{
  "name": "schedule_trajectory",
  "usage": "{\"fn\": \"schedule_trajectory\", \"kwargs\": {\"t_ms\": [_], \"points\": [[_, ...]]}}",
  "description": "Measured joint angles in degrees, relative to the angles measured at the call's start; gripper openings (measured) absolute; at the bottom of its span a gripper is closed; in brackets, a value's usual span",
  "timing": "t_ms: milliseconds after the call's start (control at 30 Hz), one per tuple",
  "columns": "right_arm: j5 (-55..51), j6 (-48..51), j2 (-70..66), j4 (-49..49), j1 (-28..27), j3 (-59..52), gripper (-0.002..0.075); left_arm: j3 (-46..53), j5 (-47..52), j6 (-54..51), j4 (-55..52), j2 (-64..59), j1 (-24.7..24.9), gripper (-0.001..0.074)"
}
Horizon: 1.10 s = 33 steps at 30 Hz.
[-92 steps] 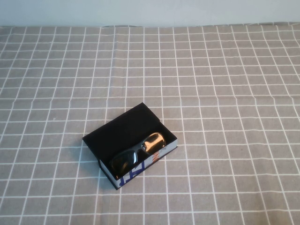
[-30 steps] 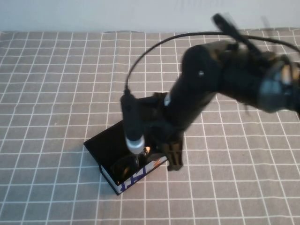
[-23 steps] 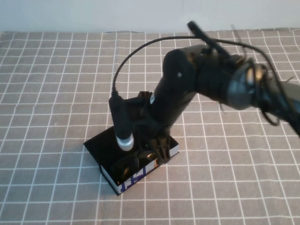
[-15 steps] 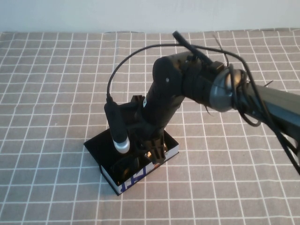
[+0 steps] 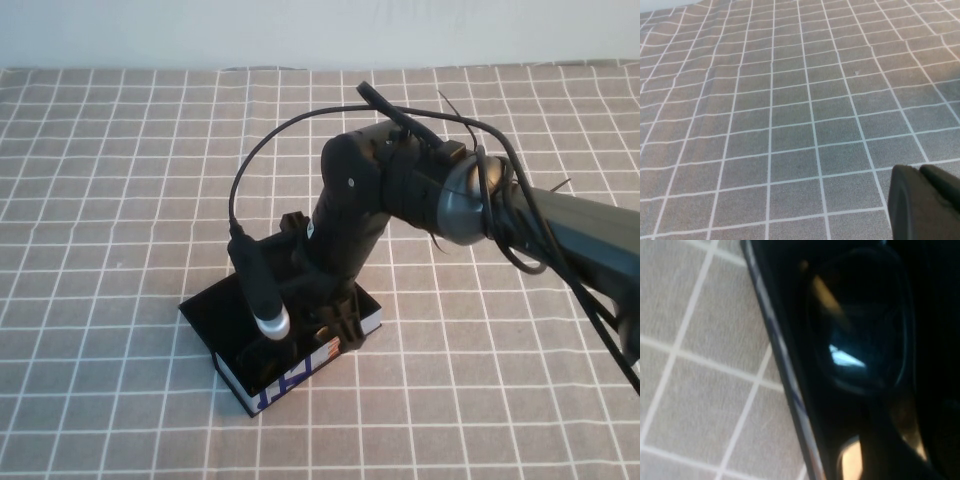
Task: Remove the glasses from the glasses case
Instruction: Pick up the glasses from the glasses case
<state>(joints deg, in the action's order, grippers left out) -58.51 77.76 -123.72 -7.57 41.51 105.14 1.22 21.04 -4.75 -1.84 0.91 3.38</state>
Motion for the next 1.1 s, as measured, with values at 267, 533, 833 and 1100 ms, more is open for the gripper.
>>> {"fn": "schedule_trajectory", "kwargs": {"t_ms": [267,533,833,1100], "points": [[-0.5,0.7,0.0,2.9,0.5,0.0,0.0217,0.0,0.0,0.0,0.0,0.0,0.0,-0.0004],[0.2,0.7,0.0,3.3,0.8,0.0,0.0216,0.0,0.0,0.0,0.0,0.0,0.0,-0.0004],[0.3,2.6,-1.0,3.5,1.3,0.0,0.0216,0.0,0.0,0.0,0.0,0.0,0.0,-0.0004],[0.3,3.5,-1.1,3.7,1.7,0.0,0.0216,0.0,0.0,0.0,0.0,0.0,0.0,-0.0004]]}}
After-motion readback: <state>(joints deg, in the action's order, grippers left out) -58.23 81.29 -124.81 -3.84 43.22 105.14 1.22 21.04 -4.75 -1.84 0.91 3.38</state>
